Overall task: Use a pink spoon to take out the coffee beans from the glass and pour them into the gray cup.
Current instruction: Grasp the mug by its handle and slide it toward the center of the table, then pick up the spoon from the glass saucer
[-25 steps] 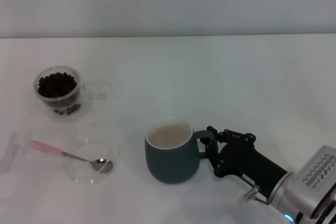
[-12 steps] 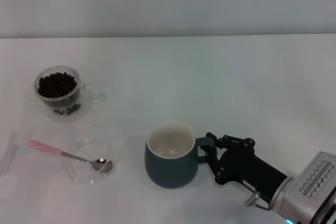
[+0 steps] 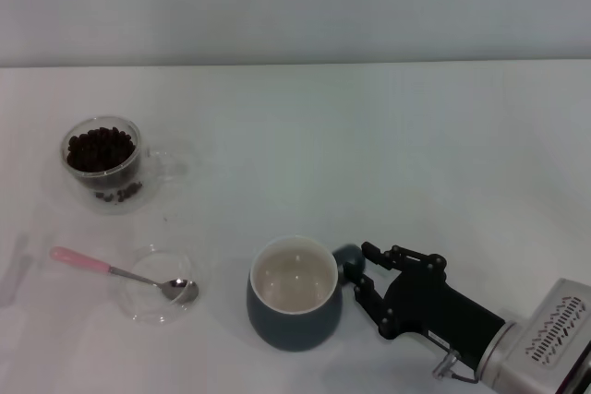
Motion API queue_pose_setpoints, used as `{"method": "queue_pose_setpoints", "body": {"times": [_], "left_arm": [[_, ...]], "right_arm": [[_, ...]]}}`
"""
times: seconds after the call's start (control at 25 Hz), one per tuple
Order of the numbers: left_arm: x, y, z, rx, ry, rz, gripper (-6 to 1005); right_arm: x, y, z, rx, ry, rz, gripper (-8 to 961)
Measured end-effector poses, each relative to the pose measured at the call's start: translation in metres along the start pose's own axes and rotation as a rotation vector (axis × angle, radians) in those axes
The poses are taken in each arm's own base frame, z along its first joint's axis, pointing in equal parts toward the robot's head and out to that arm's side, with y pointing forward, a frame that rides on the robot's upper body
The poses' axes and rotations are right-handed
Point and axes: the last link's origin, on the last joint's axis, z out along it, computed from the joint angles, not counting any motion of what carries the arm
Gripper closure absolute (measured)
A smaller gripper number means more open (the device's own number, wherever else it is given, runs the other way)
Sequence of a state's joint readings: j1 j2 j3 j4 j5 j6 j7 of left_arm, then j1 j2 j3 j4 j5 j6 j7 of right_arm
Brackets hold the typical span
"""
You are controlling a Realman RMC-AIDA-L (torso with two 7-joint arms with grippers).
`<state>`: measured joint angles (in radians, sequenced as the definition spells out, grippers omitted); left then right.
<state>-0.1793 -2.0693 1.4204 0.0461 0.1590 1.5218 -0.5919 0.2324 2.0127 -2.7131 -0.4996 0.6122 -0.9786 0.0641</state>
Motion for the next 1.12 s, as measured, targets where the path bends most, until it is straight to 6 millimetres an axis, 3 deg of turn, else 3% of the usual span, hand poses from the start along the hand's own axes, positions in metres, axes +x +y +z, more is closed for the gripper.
{"method": "queue_pose_setpoints", "body": {"times": [0.36, 0.8, 1.12], "left_arm": [[0.000, -0.001, -0.001, 0.007, 0.001, 0.000, 111], [0.002, -0.002, -0.001, 0.010, 0.007, 0.002, 111], [0.002, -0.002, 0.000, 0.006, 0.010, 0.002, 110]], "right_arm": [[-0.002, -0.001, -0.005, 0.006, -0.030, 0.021, 572], [0.008, -0.007, -0.030, -0.001, -0.044, 0.145, 93], [0.012, -0.018, -0.070, -0.103, -0.081, 0.257, 87]]}}
